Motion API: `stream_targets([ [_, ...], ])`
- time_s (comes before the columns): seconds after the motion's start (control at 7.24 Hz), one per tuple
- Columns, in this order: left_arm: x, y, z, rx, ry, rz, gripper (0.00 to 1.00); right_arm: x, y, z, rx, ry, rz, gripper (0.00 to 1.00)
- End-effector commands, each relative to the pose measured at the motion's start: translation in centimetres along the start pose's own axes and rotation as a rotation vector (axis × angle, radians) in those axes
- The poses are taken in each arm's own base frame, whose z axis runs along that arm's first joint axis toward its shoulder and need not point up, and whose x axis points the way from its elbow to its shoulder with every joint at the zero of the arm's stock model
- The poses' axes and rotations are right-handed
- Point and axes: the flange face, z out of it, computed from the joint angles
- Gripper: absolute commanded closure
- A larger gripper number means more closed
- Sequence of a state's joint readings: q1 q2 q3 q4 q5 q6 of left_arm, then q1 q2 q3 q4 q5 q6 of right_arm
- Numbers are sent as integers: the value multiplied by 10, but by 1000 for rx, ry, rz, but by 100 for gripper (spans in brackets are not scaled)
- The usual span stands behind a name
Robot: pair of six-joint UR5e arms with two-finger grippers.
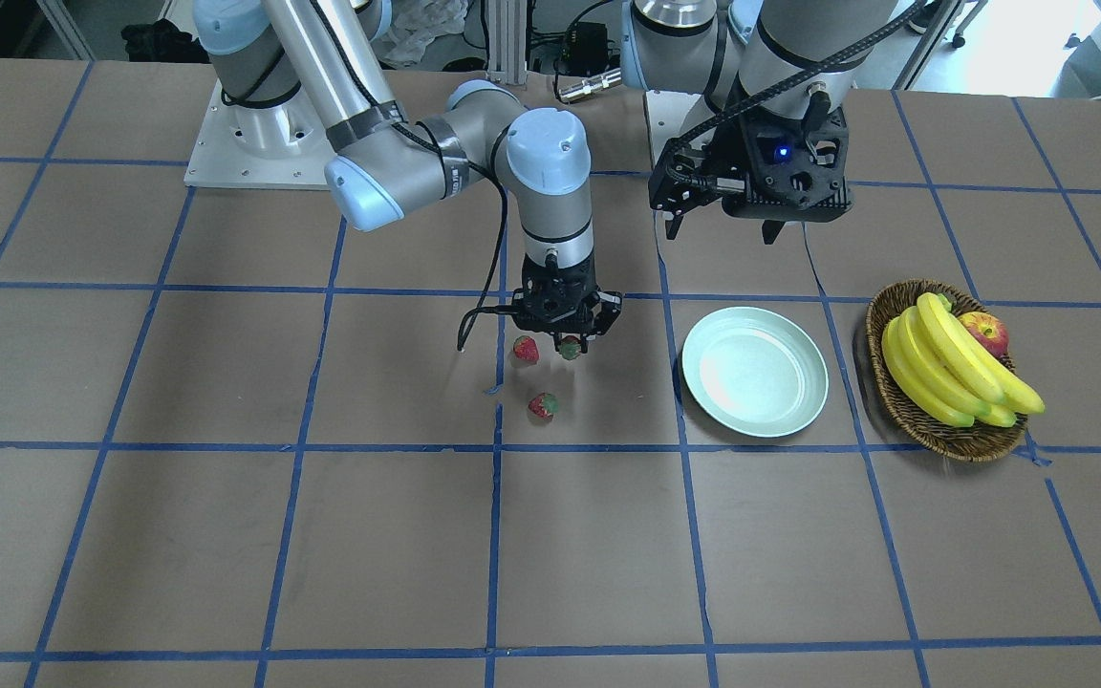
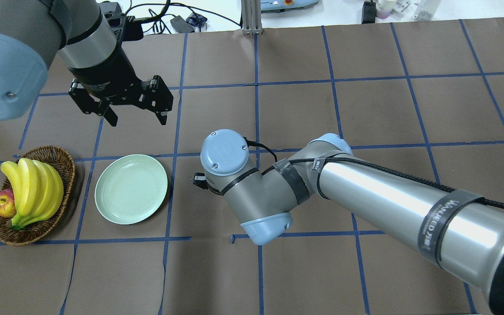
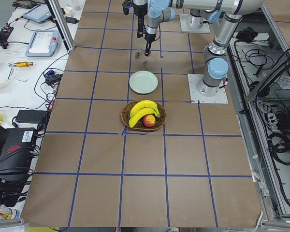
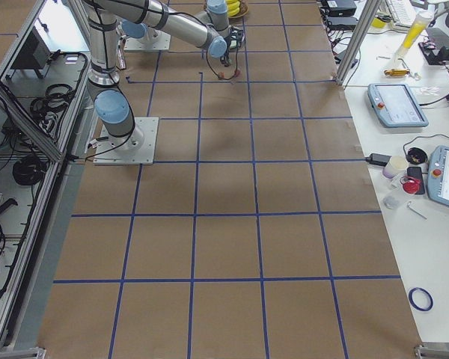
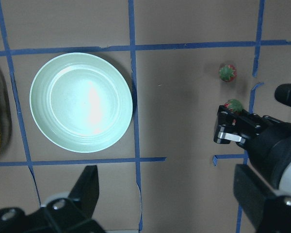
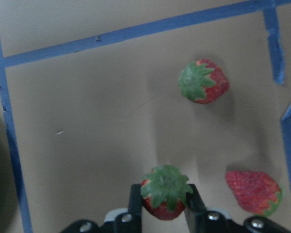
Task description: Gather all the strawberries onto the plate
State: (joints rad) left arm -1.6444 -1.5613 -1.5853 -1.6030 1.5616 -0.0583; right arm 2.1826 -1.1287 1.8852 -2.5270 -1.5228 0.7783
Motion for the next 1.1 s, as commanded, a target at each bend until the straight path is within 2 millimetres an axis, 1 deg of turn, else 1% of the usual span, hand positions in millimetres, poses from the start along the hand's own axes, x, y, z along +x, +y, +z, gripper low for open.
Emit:
stream_targets([
  [0.0, 0, 0, 1, -1, 0, 0, 0, -11, 1, 13, 12, 11, -2, 1],
  [0.14, 0, 0, 0, 0, 0, 0, 0, -10, 0, 6, 18, 9, -4, 0],
  [0.28, 0, 1, 0, 0, 0, 0, 0, -2, -9, -8, 20, 3, -9, 0],
  [0.41, 0, 1, -1, 2, 0, 0, 0, 22, -28, -32, -26, 58, -109, 0],
  [0.55, 0, 1, 0, 0, 0, 0, 0, 67, -58, -77, -77, 108, -153, 0],
  [0.69, 0, 1, 0, 0, 0, 0, 0, 117, -88, -120, -120, 123, -225, 0],
  [0.83, 0, 1, 0, 0, 0, 0, 0, 154, -107, -162, -133, 137, -236, 0],
  [0.97, 0, 1, 1, -1, 0, 0, 0, 179, -123, -211, -122, 145, -211, 0],
])
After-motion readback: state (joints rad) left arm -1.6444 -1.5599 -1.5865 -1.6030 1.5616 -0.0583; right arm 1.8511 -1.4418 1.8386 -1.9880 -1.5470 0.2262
